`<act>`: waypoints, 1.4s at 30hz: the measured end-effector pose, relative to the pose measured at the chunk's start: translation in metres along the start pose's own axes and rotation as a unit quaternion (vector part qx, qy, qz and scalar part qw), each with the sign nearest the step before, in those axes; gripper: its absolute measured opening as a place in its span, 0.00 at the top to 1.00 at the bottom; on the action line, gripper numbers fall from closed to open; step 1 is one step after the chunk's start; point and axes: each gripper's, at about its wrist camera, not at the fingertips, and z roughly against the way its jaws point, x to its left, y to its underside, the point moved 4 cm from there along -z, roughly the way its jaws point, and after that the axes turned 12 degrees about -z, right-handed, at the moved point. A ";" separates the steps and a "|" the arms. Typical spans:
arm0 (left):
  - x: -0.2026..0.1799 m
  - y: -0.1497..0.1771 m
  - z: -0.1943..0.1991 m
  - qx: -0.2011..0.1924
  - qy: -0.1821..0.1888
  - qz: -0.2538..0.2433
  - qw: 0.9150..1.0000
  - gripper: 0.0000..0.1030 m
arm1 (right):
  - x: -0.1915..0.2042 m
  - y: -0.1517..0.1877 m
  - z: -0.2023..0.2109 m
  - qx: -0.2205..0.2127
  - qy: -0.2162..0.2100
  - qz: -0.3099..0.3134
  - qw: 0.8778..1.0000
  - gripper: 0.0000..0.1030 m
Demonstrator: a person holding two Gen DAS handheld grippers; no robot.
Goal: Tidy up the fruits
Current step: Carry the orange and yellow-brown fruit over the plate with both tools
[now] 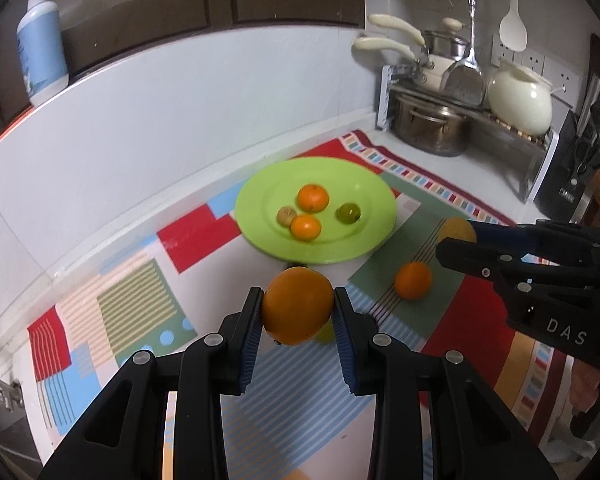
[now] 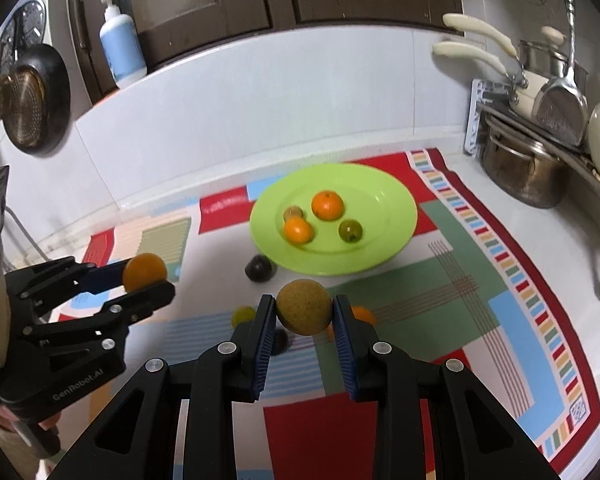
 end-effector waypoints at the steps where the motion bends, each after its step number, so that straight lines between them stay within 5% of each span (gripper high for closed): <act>1: 0.000 -0.004 0.000 -0.002 0.003 0.001 1.000 0.67 | 0.001 -0.003 0.001 -0.003 -0.001 0.001 1.000 0.71; 21: 0.015 -0.076 -0.027 -0.032 0.023 -0.002 0.999 0.67 | -0.003 -0.073 -0.012 -0.034 -0.005 0.017 0.999 0.71; 42: 0.044 -0.111 -0.139 0.015 0.046 -0.016 0.999 0.67 | -0.018 -0.110 -0.108 0.015 -0.002 0.029 0.999 0.71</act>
